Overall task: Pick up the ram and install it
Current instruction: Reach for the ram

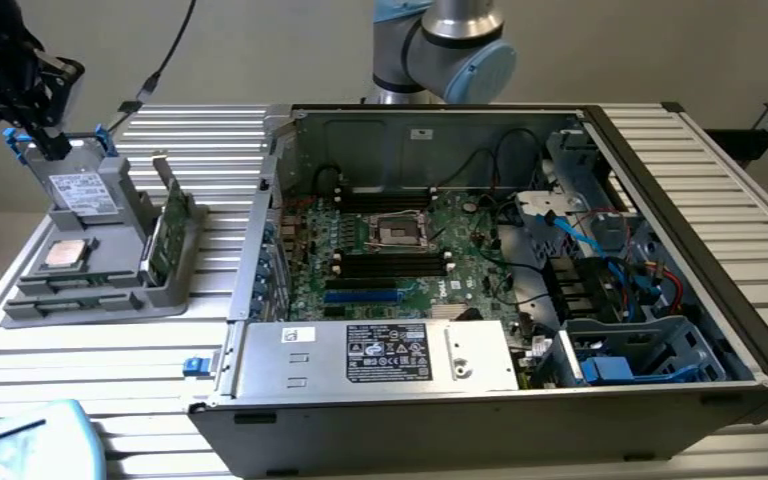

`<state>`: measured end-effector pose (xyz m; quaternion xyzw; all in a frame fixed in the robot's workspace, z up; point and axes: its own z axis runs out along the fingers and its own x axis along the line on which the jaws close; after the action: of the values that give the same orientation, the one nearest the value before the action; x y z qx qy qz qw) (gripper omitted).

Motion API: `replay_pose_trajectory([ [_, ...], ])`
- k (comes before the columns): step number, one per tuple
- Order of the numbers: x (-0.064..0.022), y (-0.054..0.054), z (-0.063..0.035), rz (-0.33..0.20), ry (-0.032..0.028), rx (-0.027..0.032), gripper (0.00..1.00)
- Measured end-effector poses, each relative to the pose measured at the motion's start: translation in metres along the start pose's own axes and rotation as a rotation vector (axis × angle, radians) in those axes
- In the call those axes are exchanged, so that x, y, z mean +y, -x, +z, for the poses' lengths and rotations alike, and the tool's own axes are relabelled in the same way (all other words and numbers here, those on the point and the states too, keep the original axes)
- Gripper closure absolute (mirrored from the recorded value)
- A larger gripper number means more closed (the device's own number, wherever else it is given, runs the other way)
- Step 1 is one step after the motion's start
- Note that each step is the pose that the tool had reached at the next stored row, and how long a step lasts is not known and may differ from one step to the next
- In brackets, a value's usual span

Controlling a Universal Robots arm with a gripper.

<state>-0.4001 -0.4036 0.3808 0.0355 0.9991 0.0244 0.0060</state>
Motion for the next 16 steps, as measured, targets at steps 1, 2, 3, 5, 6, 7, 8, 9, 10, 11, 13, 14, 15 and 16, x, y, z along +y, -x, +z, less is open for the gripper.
replay_pose_trajectory([
  [1, -0.0023, -0.003, 0.0002, 0.000, -0.0001, 0.0006, 0.89],
  [2, -0.0049, -0.006, 0.0006, 0.000, 0.0002, 0.0007, 0.89],
  [3, -0.0078, -0.008, 0.0008, 0.000, 0.0005, 0.0010, 0.89],
  [5, -0.0142, -0.012, 0.0012, 0.000, 0.0013, 0.0020, 0.89],
  [6, -0.0178, -0.013, 0.0013, 0.000, 0.0017, 0.0027, 0.89],
  [7, -0.0213, -0.014, 0.0015, 0.000, 0.0019, 0.0039, 0.89],
  [8, -0.0249, -0.015, 0.0018, 0.000, 0.0019, 0.0069, 0.89],
  [9, -0.0279, -0.016, 0.0023, 0.001, 0.0016, 0.0117, 0.89],
  [10, -0.0303, -0.016, 0.0027, 0.001, 0.0011, 0.0175, 0.89],
  [11, -0.0326, -0.016, 0.0032, 0.001, 0.0006, 0.0249, 0.89],
  [13, -0.0361, -0.017, 0.0041, 0.002, -0.0004, 0.0413, 0.89],
  [14, -0.0377, -0.017, 0.0046, 0.003, -0.0011, 0.0502, 0.89],
  [15, -0.0390, -0.017, 0.0051, 0.003, -0.0017, 0.0588, 0.89],
  [16, -0.0399, -0.017, 0.0056, 0.003, -0.0024, 0.0667, 0.89],
])
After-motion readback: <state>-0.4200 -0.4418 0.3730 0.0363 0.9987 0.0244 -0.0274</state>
